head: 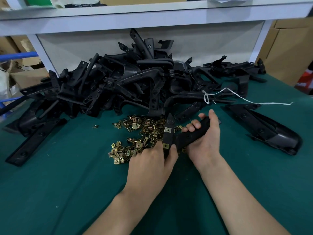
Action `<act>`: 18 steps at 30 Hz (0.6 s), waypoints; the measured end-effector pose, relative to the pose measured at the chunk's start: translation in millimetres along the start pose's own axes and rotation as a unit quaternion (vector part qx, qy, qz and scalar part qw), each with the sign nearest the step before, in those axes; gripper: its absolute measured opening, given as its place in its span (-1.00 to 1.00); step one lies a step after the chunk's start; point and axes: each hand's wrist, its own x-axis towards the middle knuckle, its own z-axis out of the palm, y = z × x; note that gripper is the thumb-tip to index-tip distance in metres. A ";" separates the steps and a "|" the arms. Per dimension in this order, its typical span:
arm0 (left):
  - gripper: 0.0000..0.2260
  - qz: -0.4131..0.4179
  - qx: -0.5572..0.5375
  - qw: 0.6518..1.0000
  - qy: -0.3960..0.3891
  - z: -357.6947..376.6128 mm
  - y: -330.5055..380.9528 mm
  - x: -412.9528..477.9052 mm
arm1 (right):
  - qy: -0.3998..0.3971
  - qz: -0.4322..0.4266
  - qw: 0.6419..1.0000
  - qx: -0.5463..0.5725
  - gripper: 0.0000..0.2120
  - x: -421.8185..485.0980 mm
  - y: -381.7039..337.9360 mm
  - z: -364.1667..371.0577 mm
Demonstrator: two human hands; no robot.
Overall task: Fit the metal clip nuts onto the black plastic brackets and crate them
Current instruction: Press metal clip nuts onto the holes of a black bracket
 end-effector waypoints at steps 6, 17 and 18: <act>-0.61 0.010 0.033 0.999 0.016 2.0 0.6 0.6 | -0.004 -0.004 1.000 -0.008 -0.69 0.3 1.5 -0.8; -0.62 -0.001 0.017 0.999 0.031 1.4 -1.6 1.0 | -0.001 0.004 1.000 0.004 -0.69 3.3 0.0 -2.2; -0.63 -0.003 0.015 0.999 0.033 1.2 -1.6 1.0 | 0.002 0.006 1.000 0.008 -0.69 3.6 -0.5 -2.6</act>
